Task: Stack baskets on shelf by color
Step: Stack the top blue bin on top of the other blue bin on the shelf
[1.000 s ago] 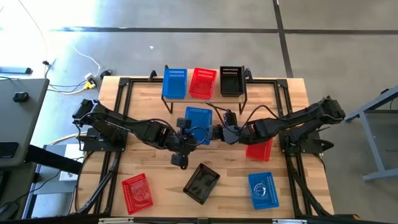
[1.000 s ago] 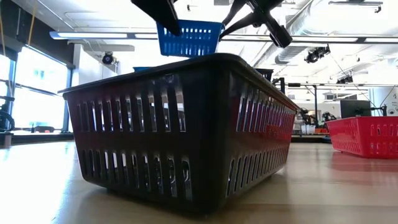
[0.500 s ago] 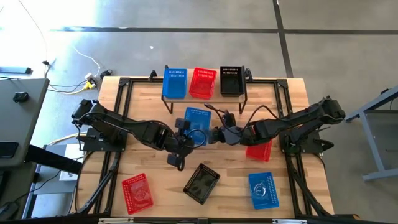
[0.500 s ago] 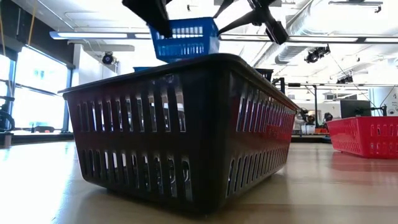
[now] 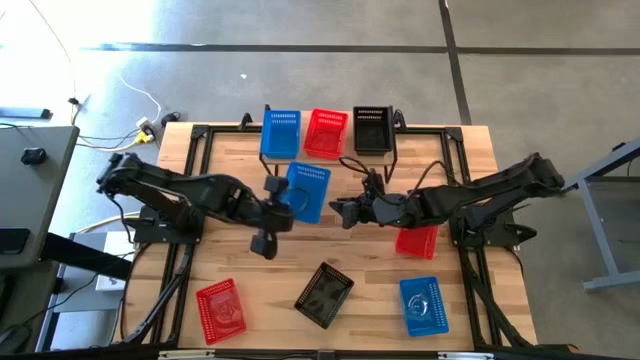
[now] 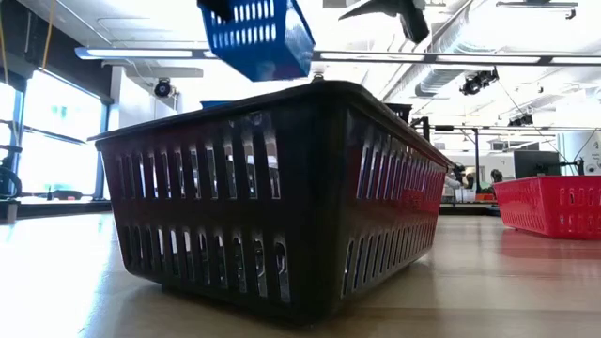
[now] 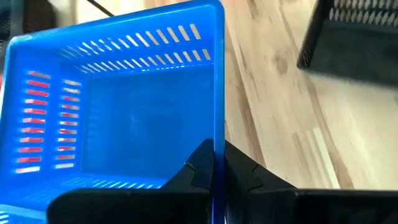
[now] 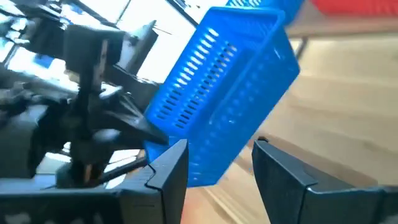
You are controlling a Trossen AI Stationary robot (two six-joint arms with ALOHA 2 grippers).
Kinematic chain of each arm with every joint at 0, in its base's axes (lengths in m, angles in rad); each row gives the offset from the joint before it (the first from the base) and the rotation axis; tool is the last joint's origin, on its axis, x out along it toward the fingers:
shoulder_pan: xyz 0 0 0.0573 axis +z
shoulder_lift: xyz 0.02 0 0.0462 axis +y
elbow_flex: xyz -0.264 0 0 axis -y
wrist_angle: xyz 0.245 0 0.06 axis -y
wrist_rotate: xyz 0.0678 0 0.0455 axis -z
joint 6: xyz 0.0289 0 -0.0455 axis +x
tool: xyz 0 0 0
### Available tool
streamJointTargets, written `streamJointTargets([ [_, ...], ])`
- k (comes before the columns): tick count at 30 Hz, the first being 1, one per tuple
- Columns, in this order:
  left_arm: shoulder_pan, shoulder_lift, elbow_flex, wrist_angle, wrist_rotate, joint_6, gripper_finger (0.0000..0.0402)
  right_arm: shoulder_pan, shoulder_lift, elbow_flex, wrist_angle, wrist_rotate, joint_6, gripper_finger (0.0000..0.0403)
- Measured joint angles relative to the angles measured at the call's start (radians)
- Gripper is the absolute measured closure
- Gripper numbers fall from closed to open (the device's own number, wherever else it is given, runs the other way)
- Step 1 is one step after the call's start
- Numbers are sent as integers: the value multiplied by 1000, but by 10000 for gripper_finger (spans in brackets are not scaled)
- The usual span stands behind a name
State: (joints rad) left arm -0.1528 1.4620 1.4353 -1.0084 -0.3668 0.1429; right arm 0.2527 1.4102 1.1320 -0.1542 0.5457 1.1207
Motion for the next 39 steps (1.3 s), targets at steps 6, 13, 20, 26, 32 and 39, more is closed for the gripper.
streamJointTargets([
  [6,68,-98,-1,-32,0,32,401,-4,-57,0,18,-7,-143,242],
  [13,209,-190,1,-41,27,87,401,-9,-145,0,16,1,-304,242],
  [20,397,-239,0,-44,119,195,401,-35,-221,0,17,5,-426,242],
  [26,561,-236,0,-47,224,295,401,-63,-265,0,14,4,-490,242],
  [32,696,-211,0,-43,321,358,401,-77,-278,0,7,3,-533,242],
  [39,780,-142,1,-47,398,414,401,-77,-280,0,8,2,-561,242],
])
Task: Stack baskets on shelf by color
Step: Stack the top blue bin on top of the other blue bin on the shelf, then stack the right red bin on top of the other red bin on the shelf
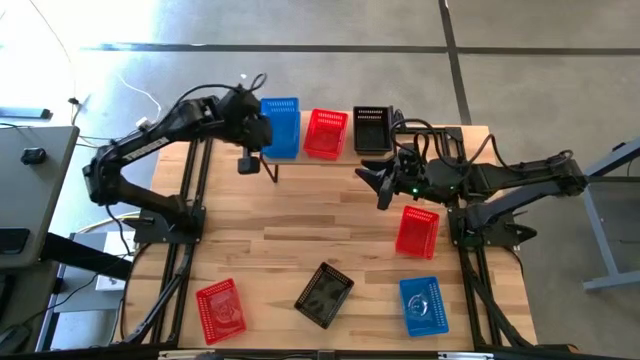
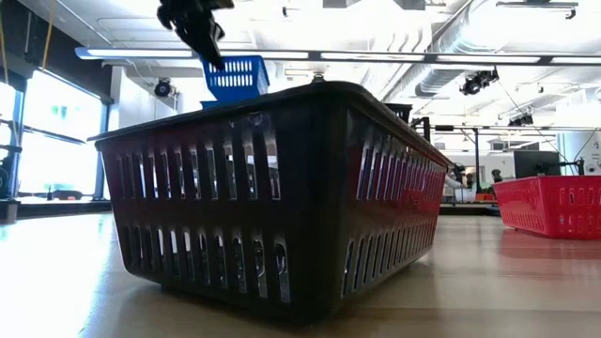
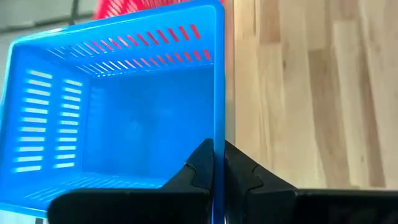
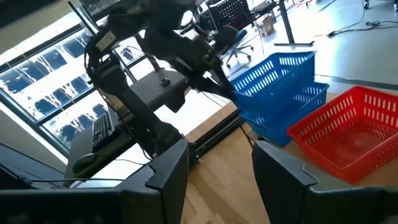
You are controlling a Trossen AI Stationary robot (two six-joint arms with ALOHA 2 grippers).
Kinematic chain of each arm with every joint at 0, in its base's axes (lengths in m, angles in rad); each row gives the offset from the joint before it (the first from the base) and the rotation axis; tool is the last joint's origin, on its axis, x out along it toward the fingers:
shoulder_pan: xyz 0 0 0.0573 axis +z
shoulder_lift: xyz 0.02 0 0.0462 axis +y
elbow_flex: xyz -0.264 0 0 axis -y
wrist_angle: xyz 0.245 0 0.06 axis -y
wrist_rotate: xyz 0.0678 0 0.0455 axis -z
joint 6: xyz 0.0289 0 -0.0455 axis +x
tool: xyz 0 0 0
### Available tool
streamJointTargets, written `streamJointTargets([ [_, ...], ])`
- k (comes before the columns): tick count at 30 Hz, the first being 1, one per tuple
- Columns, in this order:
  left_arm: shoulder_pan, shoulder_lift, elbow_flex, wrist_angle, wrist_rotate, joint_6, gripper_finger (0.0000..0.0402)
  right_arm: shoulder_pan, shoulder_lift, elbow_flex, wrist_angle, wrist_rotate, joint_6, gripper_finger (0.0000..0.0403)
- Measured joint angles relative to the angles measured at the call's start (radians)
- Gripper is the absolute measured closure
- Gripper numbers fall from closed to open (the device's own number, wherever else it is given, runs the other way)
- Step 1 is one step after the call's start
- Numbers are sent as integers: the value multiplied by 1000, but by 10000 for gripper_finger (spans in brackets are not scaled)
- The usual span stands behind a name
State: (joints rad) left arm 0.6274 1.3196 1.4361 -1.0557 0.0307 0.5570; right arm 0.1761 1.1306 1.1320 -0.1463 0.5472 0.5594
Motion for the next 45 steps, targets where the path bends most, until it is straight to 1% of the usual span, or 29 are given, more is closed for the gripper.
streamJointTargets([
  [5,29,42,0,-2,2,37,401,0,0,0,0,0,-3,242],
  [15,48,98,0,-1,11,41,401,0,-13,0,0,0,-10,242],
  [21,48,108,0,0,7,32,400,0,-22,0,0,0,-11,242],
  [24,48,108,0,2,2,31,393,0,-27,0,-16,-7,-3,242],
  [27,48,108,0,4,3,22,376,0,-28,0,-69,-14,39,242],
  [37,38,108,7,-4,5,-27,289,0,-29,0,-299,-146,236,242],
  [39,36,108,28,-9,2,-45,271,0,-29,0,-348,-193,270,242],
  [42,27,108,68,-30,0,-69,247,0,-29,0,-427,-290,320,242],
  [45,15,107,118,-59,-1,-90,232,1,-29,0,-514,-385,354,242],
])
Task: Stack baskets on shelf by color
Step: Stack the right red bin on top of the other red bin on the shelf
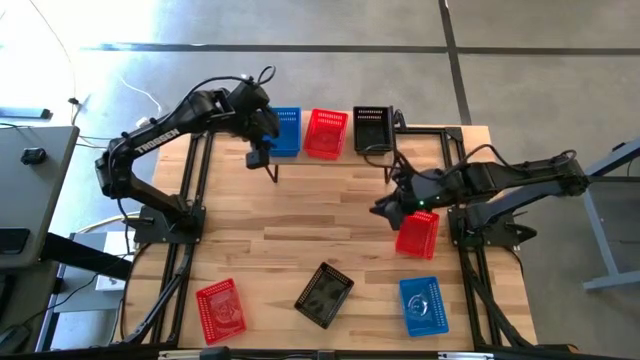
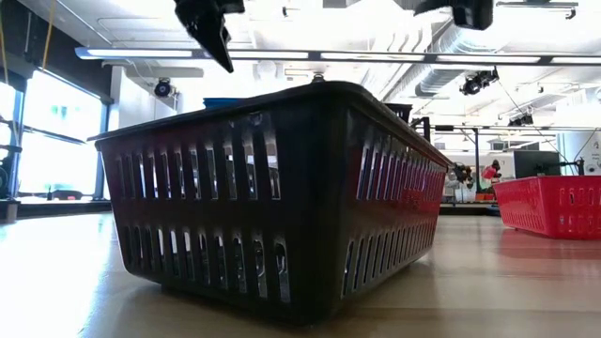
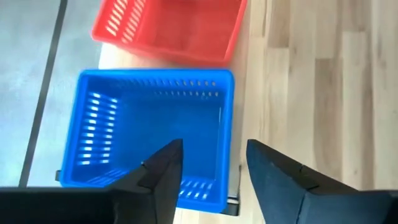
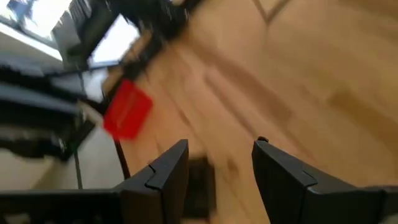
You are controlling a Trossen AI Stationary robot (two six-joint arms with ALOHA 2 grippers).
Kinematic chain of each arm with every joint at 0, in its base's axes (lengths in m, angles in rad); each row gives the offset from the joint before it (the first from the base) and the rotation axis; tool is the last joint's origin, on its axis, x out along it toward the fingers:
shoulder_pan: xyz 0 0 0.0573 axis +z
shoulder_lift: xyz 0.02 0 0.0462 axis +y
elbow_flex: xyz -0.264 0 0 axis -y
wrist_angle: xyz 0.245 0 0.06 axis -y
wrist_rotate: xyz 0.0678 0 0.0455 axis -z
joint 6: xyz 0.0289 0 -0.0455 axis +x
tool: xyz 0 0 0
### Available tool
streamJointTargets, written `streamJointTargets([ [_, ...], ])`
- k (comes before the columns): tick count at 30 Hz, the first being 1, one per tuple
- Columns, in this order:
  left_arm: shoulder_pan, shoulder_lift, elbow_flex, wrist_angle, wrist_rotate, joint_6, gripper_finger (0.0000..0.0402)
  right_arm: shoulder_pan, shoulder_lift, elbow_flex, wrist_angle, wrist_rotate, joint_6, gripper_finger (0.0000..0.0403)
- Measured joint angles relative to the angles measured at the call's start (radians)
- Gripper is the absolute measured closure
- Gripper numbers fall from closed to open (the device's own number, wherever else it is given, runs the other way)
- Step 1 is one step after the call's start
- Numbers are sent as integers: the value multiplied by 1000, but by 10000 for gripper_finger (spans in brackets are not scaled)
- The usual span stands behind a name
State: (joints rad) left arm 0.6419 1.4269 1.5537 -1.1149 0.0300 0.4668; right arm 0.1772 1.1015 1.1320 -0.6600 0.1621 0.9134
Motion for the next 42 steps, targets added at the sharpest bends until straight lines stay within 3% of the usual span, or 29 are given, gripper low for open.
streamJointTargets([
  [4,-24,0,53,-44,0,-19,225,17,0,0,-120,-62,14,242],
  [9,-69,-9,80,-79,0,-29,229,47,5,0,-292,-66,109,242],
  [15,-134,-34,80,-100,0,-30,233,93,30,0,-448,-66,357,242],
  [29,-227,-59,80,-113,0,-45,233,200,170,-1,-639,-76,893,242],
  [42,-276,-59,80,-111,-18,-49,233,262,318,-2,-789,-83,1079,242],
])
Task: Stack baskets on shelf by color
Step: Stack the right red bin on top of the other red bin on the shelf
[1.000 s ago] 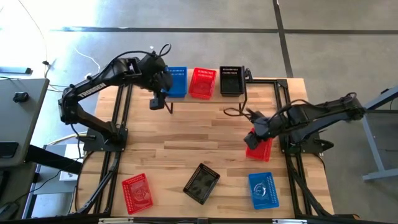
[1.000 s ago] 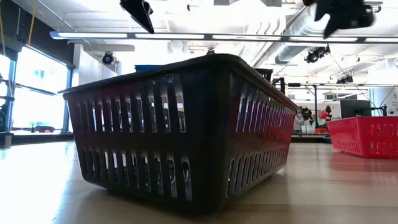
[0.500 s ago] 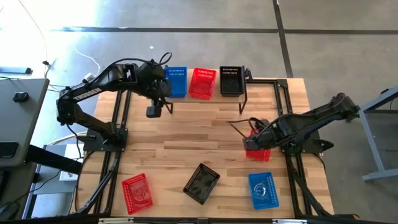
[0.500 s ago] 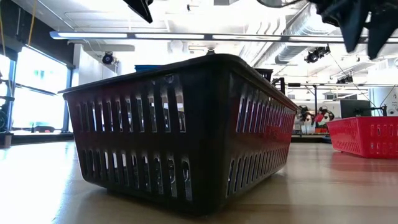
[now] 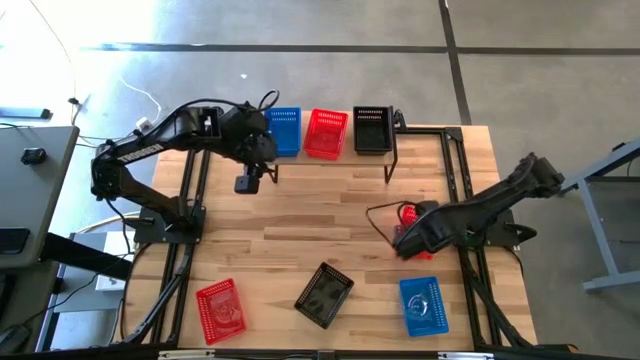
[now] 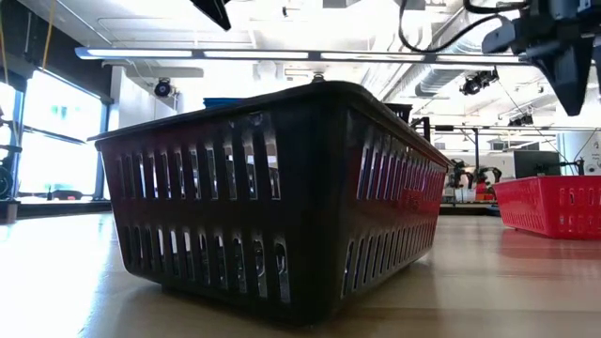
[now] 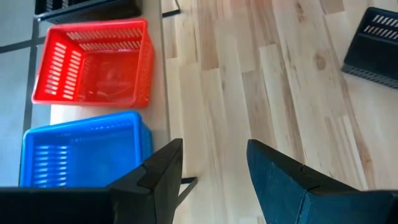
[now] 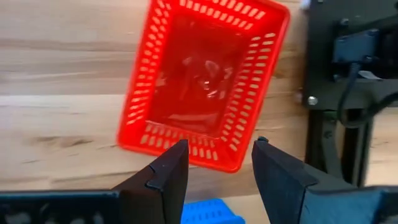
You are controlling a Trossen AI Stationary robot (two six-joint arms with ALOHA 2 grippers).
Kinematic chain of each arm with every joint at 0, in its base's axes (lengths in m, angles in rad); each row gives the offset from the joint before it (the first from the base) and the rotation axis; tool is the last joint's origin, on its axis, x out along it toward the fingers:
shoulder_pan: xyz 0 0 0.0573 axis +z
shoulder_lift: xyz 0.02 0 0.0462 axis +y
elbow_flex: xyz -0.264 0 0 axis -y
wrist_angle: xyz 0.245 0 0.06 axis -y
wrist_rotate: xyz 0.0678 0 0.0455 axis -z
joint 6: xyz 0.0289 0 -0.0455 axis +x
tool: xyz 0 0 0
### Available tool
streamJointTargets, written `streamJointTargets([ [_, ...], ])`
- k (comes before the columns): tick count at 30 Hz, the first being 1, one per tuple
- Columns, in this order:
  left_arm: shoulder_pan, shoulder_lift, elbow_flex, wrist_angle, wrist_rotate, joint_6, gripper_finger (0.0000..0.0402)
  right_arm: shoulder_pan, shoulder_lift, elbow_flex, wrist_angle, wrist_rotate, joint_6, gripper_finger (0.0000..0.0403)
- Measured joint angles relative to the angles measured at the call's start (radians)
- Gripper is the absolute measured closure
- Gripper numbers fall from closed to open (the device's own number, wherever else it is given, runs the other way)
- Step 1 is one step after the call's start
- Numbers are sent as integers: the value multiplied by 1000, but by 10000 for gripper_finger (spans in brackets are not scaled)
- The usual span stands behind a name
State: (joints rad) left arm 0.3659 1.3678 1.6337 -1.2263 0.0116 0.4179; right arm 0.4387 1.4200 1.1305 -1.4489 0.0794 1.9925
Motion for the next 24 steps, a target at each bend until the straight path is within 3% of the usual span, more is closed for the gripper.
streamJointTargets([
  [12,-22,0,0,19,0,-7,233,28,56,0,-126,-1,8,242],
  [16,-22,1,0,31,0,-7,233,28,15,-42,-102,41,0,242],
  [24,-22,1,0,59,-1,-7,233,26,-138,-209,83,17,25,242],
])
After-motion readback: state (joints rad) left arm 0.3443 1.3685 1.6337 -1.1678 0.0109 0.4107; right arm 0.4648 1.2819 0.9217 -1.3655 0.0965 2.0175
